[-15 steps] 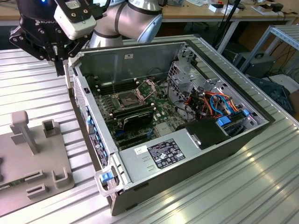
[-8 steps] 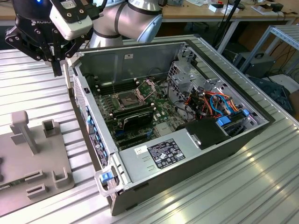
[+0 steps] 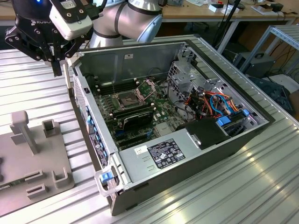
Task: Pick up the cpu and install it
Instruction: 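Reach for the cpu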
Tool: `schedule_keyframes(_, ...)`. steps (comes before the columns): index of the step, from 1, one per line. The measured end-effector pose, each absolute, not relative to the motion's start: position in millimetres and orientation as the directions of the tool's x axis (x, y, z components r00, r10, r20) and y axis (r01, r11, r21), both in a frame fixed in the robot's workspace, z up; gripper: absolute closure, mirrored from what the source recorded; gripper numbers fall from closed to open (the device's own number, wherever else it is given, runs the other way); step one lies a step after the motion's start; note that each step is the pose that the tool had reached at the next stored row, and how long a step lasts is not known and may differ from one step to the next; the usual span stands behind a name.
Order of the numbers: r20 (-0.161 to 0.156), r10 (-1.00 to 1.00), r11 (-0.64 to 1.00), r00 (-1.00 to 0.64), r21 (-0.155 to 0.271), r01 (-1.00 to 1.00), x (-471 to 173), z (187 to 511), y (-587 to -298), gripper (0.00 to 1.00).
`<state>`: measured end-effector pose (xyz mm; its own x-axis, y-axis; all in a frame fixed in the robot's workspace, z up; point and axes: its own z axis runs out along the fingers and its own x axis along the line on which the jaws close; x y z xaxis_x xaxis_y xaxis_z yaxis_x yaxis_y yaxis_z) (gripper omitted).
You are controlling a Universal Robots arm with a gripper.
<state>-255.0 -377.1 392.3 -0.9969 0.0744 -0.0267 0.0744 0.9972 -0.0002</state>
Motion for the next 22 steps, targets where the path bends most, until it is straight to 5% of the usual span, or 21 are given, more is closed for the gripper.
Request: schedule_keyframes(22, -0.027, 0.074, 0.997, -0.997, 0.000, 0.074, -300, 392, -377, 0.89)
